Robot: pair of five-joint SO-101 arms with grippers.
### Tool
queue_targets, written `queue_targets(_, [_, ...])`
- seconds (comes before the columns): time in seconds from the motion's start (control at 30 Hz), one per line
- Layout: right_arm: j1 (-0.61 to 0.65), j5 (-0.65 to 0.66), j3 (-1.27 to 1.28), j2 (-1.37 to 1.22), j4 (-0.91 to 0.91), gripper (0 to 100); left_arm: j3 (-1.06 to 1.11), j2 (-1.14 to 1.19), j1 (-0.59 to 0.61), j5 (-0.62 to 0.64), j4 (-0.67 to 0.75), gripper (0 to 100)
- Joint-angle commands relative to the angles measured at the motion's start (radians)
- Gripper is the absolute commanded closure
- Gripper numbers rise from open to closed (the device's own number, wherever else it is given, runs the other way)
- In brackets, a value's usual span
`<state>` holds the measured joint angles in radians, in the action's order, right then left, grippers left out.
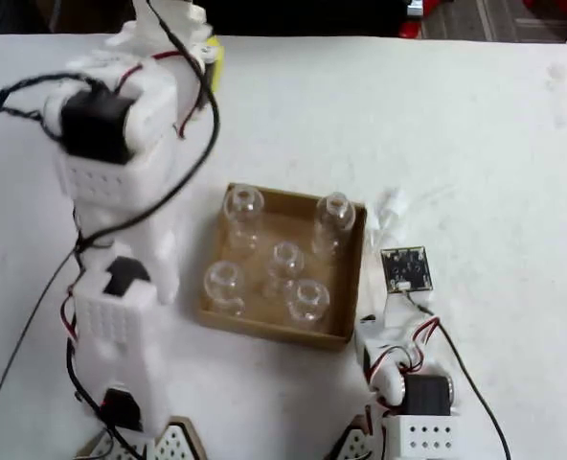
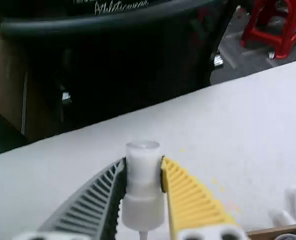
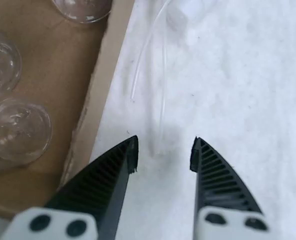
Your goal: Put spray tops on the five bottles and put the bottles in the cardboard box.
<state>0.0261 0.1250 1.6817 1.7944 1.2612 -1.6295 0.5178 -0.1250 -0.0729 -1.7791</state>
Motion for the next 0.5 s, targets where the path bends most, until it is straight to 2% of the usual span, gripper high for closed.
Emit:
queue_targets(0.0, [0.001, 0.002, 0.009, 0.004, 0.008, 84.6, 0.015, -0.202, -0.074, 0.020, -0.014, 98])
queue_targets(0.27, [0.001, 0.002, 0.009, 0.004, 0.008, 84.6, 0.603, -0.625, -0.160, 0.014, -0.002, 98])
queue_targets(0.47, [0.001, 0.002, 0.009, 0.004, 0.008, 84.6, 1.000, -0.883, -0.157, 0.012, 0.184, 98])
